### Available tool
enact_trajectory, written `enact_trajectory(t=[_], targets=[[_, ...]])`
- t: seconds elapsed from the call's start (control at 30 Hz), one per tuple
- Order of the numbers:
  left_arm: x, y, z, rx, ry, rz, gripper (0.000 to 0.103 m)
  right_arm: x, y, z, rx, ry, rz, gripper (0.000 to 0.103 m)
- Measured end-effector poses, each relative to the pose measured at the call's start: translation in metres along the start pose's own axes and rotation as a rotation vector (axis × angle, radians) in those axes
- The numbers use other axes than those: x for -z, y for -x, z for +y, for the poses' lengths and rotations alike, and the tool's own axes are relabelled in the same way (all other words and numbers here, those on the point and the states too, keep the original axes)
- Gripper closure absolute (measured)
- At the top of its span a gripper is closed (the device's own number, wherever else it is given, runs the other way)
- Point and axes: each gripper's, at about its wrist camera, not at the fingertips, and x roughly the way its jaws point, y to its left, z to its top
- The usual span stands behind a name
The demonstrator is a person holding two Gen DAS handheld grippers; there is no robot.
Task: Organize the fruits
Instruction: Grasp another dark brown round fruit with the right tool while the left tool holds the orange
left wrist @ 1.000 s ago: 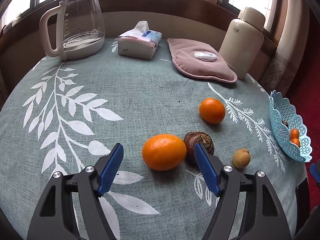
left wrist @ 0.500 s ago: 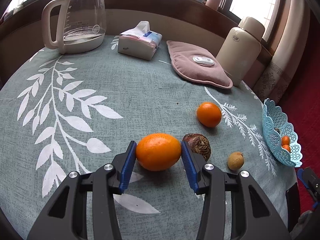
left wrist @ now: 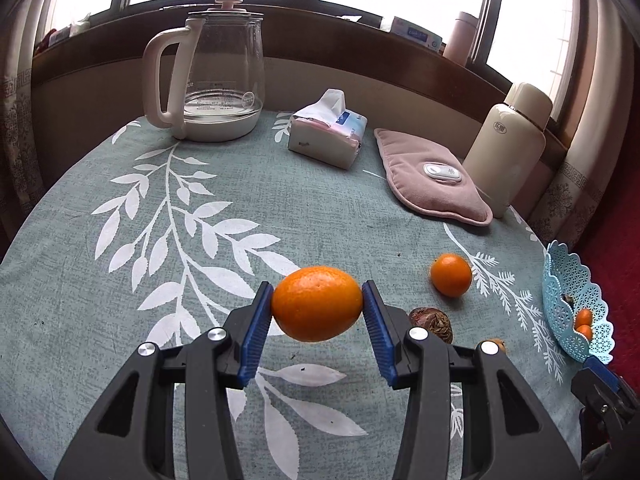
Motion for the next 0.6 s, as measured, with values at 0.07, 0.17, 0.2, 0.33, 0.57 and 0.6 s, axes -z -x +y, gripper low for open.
enact_trajectory(t=[0.07,0.17,0.2,0.33,0.57,0.6], targets=[[-0.001,0.002,0.004,-0.011,0.015,-0.010,0.057,-0.002,-0.009,0.012,-0.008,0.032,0.015,0.011],[-0.002,0.004,0.011,-0.036,0.035,-0.021,0.057,-0.003,-0.024,0.029,-0.022,0.079,0.040,0.011],[-0.003,0.005,0.013,-0.045,0.040,-0.025,0.057,-0.003,-0.029,0.036,-0.028,0.099,0.048,0.011],[-0.004,0.007,0.021,-0.061,0.058,-0.031,0.057,-0.006,-0.047,0.063,-0.030,0.197,0.053,0.011],[-0.005,0.009,0.032,-0.067,0.094,-0.034,0.057,-0.014,-0.078,0.091,-0.052,0.268,0.085,0.011],[-0.005,0.010,0.033,-0.067,0.099,-0.034,0.057,-0.015,-0.082,0.094,-0.056,0.274,0.089,0.011]])
